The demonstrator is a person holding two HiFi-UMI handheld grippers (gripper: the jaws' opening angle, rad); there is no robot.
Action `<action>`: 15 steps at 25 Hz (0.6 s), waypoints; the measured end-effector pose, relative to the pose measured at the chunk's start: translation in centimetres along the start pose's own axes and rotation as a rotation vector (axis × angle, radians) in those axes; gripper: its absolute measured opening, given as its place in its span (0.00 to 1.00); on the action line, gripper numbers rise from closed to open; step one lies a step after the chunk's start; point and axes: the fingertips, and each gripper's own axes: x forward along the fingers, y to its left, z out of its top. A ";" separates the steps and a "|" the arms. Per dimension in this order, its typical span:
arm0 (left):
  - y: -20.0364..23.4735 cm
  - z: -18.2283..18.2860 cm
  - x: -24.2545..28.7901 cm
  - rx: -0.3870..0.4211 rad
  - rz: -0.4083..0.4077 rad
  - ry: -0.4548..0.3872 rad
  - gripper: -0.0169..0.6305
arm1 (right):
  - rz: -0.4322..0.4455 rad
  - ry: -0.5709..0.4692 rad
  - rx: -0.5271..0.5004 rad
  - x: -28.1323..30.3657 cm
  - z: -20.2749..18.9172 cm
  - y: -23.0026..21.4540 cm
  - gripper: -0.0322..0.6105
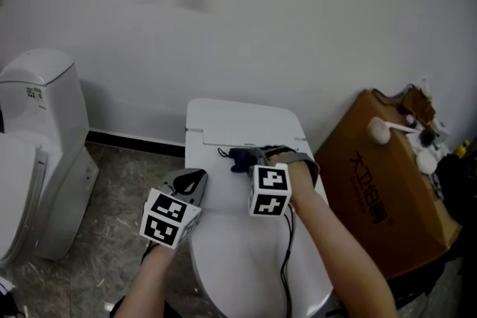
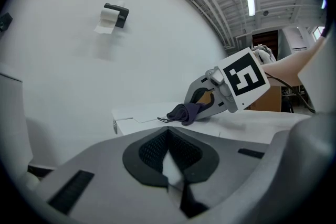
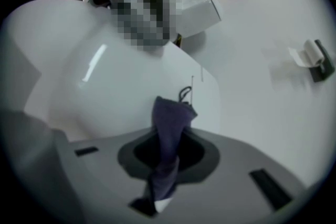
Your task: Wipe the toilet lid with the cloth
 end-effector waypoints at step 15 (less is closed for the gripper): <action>0.0 0.3 -0.1 -0.014 0.006 -0.015 0.05 | -0.002 -0.049 -0.003 -4.1 0.7 4.3 0.15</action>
